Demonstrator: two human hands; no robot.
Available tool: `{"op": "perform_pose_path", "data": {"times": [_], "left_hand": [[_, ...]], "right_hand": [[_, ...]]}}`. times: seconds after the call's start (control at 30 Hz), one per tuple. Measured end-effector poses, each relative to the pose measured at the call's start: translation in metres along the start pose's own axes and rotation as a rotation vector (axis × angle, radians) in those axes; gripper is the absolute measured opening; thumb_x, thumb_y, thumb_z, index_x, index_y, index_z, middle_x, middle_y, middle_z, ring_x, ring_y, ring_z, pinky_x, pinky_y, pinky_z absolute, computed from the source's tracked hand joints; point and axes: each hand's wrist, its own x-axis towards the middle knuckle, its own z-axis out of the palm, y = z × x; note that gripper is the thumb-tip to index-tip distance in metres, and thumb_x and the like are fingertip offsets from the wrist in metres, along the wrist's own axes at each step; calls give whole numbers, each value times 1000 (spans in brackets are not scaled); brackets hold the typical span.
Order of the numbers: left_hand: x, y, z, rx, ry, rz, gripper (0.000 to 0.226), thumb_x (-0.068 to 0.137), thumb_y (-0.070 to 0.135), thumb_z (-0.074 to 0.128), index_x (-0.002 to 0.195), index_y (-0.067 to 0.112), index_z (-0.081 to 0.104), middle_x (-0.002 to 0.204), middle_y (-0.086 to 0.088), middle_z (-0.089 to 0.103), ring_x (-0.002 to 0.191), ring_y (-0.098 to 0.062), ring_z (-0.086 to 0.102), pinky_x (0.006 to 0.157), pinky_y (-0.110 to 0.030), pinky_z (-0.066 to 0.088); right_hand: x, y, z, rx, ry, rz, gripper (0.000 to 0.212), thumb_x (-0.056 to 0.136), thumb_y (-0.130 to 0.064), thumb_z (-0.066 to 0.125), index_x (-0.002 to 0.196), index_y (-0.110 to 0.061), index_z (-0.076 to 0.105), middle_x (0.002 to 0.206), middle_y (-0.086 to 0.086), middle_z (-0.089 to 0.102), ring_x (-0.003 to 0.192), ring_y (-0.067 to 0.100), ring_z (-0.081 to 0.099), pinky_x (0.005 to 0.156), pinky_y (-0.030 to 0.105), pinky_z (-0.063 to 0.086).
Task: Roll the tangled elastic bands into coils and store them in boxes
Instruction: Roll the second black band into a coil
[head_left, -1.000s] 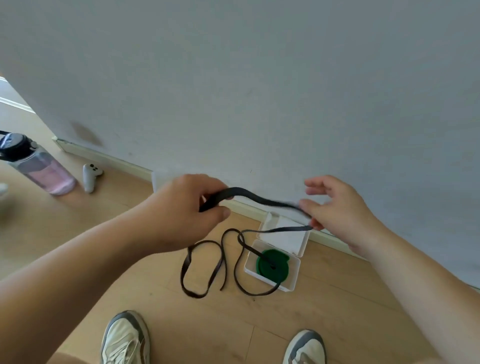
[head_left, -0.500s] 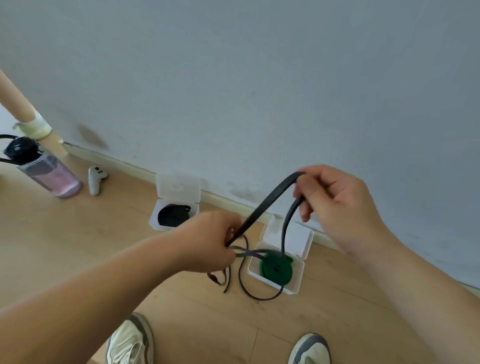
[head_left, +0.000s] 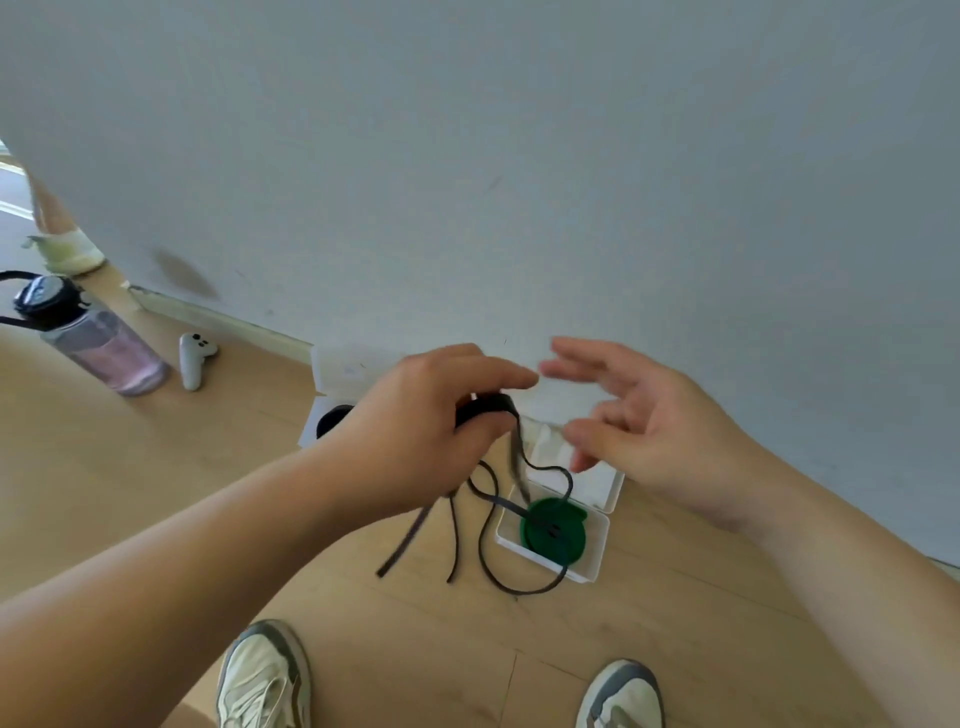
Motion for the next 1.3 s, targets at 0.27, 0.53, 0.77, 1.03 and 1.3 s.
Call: {"op": "perform_pose_path", "data": {"times": [0.27,0.53,0.77,1.03,1.3], "left_hand": [[-3,23,-3,-263,113,69,39,92,10,73,125,28,63,92,12,70,84,-12,69,71,-32,60],[-6,0,16,32,-266,-187,28,91,16,61,107,39,62,90,8,69,85,-13,68,80,-37,60],[-16,-26,28,228,-653,-379,14,92,19,58,94,32,62,99,5,69,93,-19,70,88,-38,60],[-2,6,-10,-42,22,-168,31,94,15,67,115,39,68,92,13,66,91,-3,64,85,-25,57],[-9,38,-6,-267,-68,-61,48,87,9,77,125,33,60,89,7,73,86,-9,71,77,-32,62]], "right_hand": [[2,-7,12,32,57,-55,9,89,-35,78,97,-34,77,80,7,74,72,27,70,72,48,60],[-4,-14,11,96,226,-221,11,101,-13,61,93,-19,66,81,6,74,68,21,72,67,32,59],[-4,-7,-12,108,673,-118,13,108,-23,48,100,-20,58,93,-3,71,65,15,70,66,34,60],[-3,12,-37,-109,489,212,12,103,-29,60,113,-30,66,115,-15,67,59,17,67,67,34,59],[-11,-13,9,150,-45,-61,42,95,-6,68,133,-23,60,101,-1,78,68,24,73,76,33,62]]}}
